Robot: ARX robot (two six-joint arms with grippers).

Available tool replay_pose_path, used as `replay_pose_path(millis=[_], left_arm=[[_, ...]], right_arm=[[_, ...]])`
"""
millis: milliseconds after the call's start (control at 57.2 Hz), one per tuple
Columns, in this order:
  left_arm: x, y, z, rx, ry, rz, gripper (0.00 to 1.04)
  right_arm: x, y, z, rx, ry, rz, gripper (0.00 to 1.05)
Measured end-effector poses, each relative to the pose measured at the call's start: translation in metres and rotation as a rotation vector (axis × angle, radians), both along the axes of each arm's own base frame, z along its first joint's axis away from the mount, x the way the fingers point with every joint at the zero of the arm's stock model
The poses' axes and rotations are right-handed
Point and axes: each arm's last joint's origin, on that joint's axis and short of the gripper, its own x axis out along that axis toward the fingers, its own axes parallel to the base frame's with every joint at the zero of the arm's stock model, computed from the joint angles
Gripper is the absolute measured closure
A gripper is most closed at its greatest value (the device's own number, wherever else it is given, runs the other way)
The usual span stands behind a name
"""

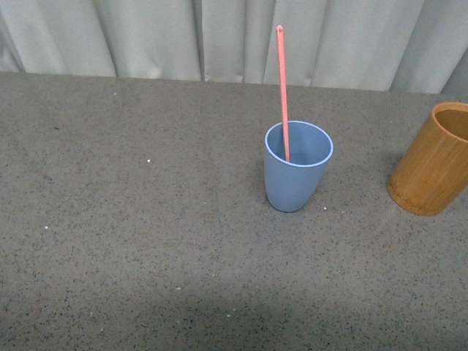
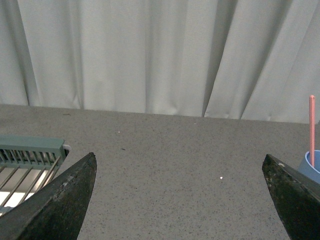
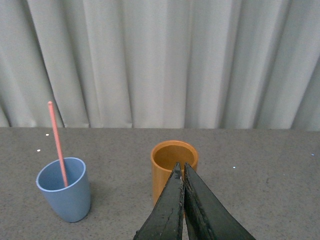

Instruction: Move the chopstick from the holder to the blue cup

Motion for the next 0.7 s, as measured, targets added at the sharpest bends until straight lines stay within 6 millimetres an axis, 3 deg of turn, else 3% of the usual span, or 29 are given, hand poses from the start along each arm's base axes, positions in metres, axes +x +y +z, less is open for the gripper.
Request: replay_pose_path(millis=[280, 647, 699], left_arm=[[0.0, 0.0, 0.0, 0.0, 0.0, 0.0, 0.07], [0.0, 0.0, 0.0, 0.0, 0.0, 0.0, 0.07], [0.0, 0.0, 0.0, 0.0, 0.0, 0.0, 0.07]], right_arm=[[0.0, -0.015, -0.001, 0.0, 0.002, -0.015, 1.04], [0.0, -0.015, -0.001, 0.0, 0.002, -0.009, 1.04], [0.0, -0.015, -0.001, -0.002, 0.002, -0.01, 0.99]])
